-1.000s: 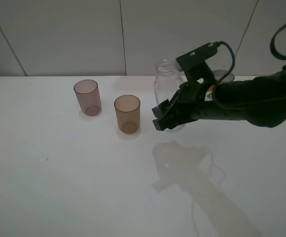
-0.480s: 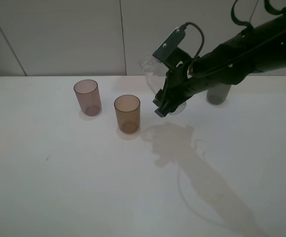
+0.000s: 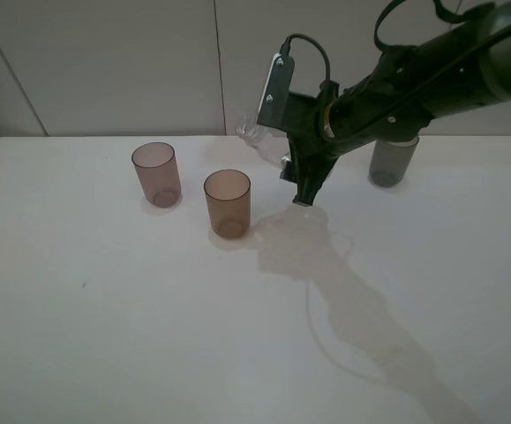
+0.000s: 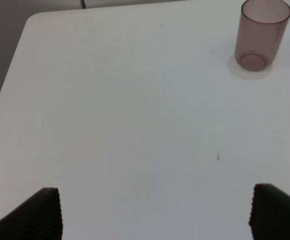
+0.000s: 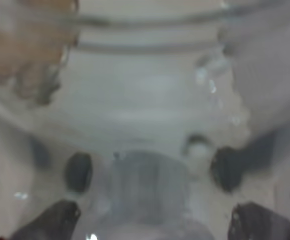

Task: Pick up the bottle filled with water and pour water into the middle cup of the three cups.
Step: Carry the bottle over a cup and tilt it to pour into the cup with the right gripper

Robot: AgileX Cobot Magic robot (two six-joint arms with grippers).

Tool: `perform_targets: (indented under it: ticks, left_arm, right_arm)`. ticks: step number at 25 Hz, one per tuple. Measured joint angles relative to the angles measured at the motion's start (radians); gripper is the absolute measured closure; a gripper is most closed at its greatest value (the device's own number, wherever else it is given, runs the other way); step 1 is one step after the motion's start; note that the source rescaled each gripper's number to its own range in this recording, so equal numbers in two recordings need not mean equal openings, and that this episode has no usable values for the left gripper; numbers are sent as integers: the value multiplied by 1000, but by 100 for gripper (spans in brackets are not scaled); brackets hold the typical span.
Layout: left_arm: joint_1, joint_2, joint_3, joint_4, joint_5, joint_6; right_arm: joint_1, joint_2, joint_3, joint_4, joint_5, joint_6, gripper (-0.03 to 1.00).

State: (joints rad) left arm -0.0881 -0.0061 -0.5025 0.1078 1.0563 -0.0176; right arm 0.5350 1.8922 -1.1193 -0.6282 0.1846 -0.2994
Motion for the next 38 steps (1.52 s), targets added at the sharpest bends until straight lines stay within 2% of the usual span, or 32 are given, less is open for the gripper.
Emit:
perform_targets:
  ticks: [5,13,18,24,38]
  left_arm:
    - [0,0,0,0,0,0]
    - [0,0,0,0,0,0]
    - [0,0,0,0,0,0]
    - [0,0,0,0,0,0]
    - [0,0,0,0,0,0]
  right_arm:
    - [0,56,-36,-121,-1,1,97]
    - [0,69,-40,-409,-5,3,97]
    - [0,69,-40,-534,-16,58,97]
    - [18,101,-107,-625,14,140,97]
    - [36,127,-122,-843,45,151,97]
